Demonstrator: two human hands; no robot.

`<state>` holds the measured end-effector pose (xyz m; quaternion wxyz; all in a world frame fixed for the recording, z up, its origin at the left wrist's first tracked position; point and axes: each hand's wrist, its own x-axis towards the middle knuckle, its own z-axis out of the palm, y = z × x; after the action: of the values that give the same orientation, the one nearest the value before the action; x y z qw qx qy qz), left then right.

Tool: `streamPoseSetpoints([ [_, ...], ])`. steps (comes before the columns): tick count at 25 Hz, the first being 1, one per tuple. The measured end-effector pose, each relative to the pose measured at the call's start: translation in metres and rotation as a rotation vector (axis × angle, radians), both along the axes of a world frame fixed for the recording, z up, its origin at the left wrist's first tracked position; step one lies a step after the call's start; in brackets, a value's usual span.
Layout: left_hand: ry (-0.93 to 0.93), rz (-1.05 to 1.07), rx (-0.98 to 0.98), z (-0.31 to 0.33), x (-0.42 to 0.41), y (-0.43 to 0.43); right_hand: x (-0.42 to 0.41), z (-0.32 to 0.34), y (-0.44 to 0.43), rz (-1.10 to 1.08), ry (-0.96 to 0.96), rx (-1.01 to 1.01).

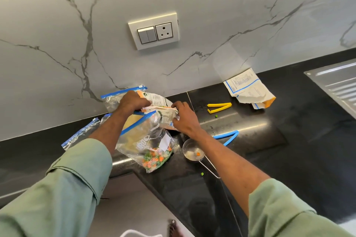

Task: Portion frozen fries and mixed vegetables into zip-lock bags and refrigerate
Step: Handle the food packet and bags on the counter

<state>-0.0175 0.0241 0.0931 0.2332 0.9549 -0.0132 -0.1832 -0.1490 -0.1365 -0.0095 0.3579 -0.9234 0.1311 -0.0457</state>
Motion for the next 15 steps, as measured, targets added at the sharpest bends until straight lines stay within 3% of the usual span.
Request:
streamPoseSetpoints([
  [2,-0.041,-0.012,-0.136,0.014,-0.005,-0.016,-0.002,0.005,-0.004,-0.036,-0.026,0.126],
  [7,-0.313,-0.276,-0.182,0.06,-0.05,-0.058,-0.02,0.031,-0.017,-0.191,-0.179,0.439],
  [11,-0.454,-0.443,-0.331,0.102,-0.078,-0.055,-0.05,0.047,-0.031,-0.359,-0.169,1.076],
  [15,-0.477,-0.621,-0.47,0.137,-0.11,-0.061,-0.093,0.044,-0.04,-0.047,-0.103,1.686],
])
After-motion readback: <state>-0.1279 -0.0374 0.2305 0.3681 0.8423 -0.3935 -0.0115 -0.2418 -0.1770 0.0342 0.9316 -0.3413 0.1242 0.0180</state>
